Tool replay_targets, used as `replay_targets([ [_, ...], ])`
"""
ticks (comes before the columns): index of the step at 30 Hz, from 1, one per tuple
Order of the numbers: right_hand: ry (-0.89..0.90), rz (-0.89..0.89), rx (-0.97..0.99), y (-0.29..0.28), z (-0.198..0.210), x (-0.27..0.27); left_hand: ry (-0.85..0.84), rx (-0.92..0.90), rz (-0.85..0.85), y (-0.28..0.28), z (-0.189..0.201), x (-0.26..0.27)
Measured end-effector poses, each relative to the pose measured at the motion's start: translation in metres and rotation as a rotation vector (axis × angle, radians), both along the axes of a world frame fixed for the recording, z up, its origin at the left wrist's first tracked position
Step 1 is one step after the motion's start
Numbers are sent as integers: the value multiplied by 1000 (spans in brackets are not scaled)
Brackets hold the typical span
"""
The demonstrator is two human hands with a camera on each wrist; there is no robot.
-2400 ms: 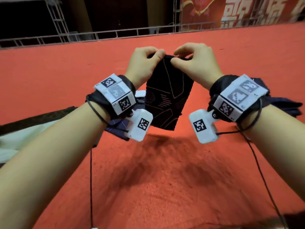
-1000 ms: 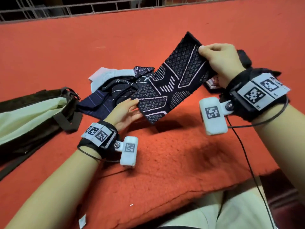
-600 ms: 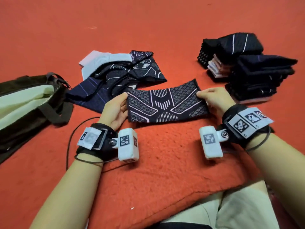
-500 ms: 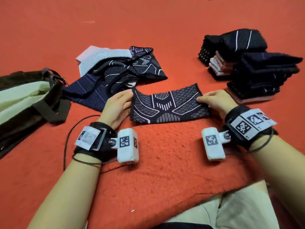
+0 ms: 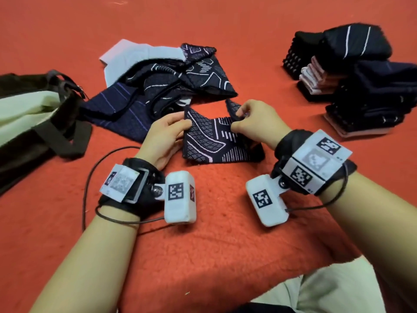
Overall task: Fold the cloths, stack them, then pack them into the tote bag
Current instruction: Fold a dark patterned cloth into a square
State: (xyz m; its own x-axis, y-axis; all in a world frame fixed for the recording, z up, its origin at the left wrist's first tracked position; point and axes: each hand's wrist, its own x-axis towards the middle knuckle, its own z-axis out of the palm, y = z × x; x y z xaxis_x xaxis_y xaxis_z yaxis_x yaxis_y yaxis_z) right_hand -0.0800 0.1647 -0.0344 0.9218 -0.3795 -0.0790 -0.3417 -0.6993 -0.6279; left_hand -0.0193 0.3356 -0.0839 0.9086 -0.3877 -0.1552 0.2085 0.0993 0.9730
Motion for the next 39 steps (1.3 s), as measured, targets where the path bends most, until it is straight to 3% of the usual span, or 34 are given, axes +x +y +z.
replay_targets([
  [15,180,309,-182,1,-9,-11,25,25,21,-1,6,-4],
  [20,176,310,-213,0,-12,-14,26,257,-151,0,25,-12],
  [25,172,302,-287,6,-13,-15,-9,371,-196,-23,44,-17],
  [31,83,195,-74,-6,-20,-32,-73,515,-313,-70,63,-22],
  [35,-23,38,180,-20,-23,-50,-85,611,-371,-90,59,-25],
  [39,29,-19,472,-29,-15,-62,-63,683,-394,-102,50,-23],
])
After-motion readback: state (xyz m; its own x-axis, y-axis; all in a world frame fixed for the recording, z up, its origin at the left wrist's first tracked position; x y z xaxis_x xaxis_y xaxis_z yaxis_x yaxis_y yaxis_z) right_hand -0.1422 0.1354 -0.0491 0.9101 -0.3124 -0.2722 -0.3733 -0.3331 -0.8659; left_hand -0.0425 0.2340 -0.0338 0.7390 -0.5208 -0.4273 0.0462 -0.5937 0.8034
